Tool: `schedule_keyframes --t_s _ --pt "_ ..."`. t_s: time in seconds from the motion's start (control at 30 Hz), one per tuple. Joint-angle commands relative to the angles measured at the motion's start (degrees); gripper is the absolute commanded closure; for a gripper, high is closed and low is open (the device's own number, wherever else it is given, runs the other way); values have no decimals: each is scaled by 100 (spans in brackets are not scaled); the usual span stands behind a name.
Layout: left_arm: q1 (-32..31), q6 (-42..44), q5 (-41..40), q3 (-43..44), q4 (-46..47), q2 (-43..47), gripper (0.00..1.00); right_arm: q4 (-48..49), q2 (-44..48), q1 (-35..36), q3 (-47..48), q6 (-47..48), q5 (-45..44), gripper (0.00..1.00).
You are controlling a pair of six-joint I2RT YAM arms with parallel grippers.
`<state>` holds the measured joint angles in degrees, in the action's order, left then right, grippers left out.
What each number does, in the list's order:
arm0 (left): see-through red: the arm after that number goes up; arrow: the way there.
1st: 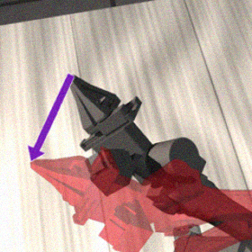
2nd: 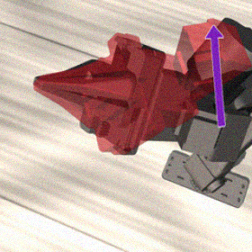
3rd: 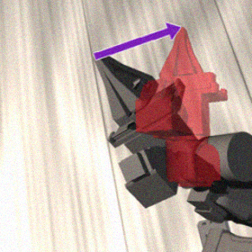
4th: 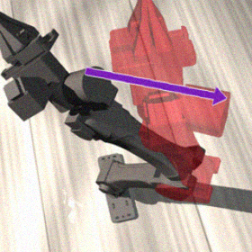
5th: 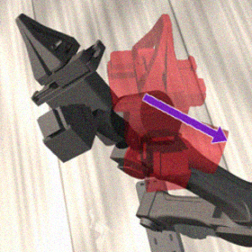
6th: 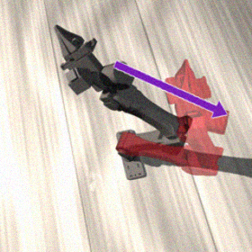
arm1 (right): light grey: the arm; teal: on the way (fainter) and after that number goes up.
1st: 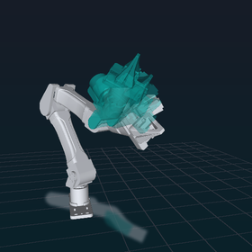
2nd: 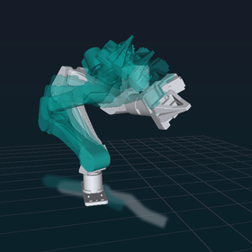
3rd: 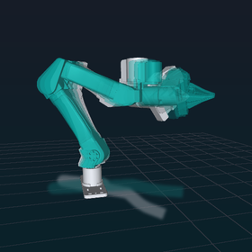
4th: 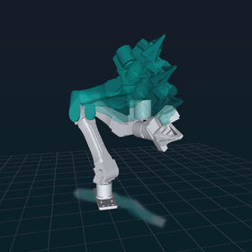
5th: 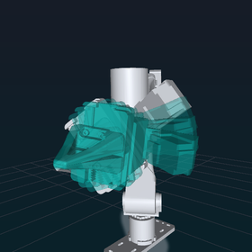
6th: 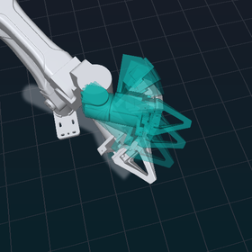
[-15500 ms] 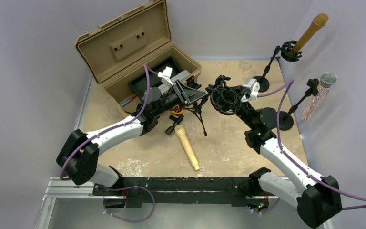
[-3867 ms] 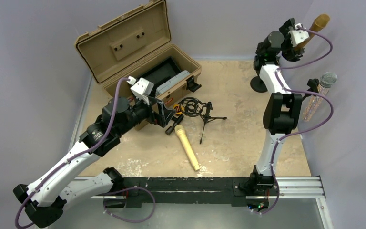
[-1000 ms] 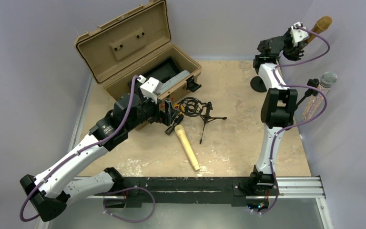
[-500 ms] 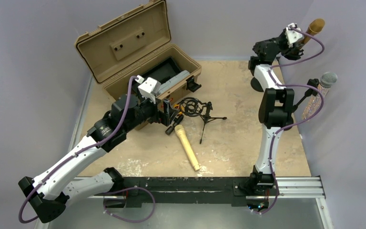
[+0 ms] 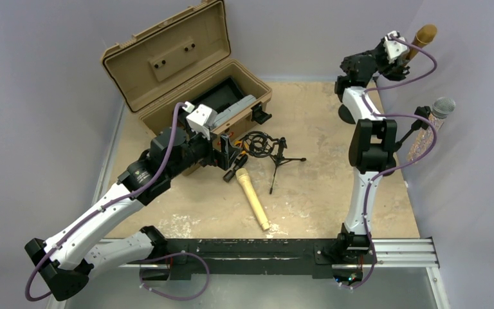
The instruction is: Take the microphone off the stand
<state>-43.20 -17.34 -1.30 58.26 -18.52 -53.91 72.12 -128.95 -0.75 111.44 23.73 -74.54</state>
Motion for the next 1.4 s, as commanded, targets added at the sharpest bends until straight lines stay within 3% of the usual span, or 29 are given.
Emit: schedule_keyframes --t_s 0.0,0.3,0.5,0.7,0.9,1.13,1.37 --pt "-35 74 16 108 123 32 3 -769 182 31 -10 -834 330 48" --pt "-32 39 92 107 145 38 3 -2127 632 178 -330 -1843 679 20" --pt "-35 -5 104 112 147 2 3 -1796 1105 525 -1072 -1646 885 2" --pt "-36 16 242 200 52 4 3 -2375 1449 818 -1568 -1916 1404 1" --pt "-32 77 186 234 17 14 0 -2939 1330 967 -2000 -2898 2845 2" --pt "-32 175 148 294 -49 37 0 -3602 332 651 -1171 -3358 3191 1" --pt "-32 252 42 335 -98 65 0 -3619 69 287 -902 -3138 3338 1"
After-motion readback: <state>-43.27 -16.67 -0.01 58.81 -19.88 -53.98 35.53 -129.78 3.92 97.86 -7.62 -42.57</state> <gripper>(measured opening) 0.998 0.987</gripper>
